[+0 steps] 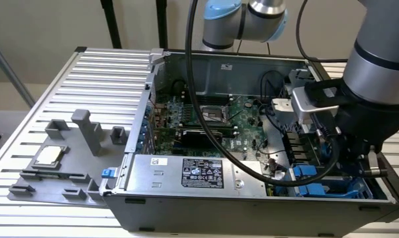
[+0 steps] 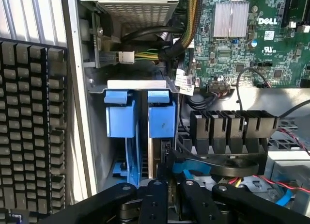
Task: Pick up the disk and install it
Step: 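Insert the first disk wire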
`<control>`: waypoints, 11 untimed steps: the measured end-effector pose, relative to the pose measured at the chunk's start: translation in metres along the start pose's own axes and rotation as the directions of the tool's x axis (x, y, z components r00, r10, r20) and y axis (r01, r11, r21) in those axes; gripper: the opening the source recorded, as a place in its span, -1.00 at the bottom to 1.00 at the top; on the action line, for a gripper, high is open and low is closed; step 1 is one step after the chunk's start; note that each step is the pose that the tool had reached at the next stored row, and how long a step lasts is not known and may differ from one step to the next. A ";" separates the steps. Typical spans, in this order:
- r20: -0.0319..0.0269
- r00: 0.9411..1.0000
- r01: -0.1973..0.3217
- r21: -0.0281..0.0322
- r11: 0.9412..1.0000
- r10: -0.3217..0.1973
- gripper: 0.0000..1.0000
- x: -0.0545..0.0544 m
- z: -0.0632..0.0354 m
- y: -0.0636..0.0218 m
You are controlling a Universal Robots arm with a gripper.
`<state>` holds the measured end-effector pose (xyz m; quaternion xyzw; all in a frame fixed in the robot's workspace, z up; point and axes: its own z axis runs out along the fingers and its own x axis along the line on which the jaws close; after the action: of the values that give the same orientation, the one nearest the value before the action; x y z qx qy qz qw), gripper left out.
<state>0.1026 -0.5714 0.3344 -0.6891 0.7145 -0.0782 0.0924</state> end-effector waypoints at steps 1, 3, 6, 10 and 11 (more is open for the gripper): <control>-0.001 1.000 -0.001 0.001 1.000 0.001 -1.00 -0.001 0.0001 0.0000; -0.003 1.000 -0.003 0.003 1.000 0.003 -1.00 -0.002 0.0006 0.0002; -0.009 1.000 -0.004 0.004 1.000 0.004 -1.00 -0.003 0.0014 0.0003; -0.017 1.000 -0.005 0.004 1.000 0.005 -1.00 -0.003 0.0023 0.0002; -0.019 1.000 -0.005 0.005 1.000 0.005 -1.00 -0.003 0.0027 0.0000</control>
<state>0.1033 -0.5685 0.3319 -0.6864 0.7168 -0.0862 0.0874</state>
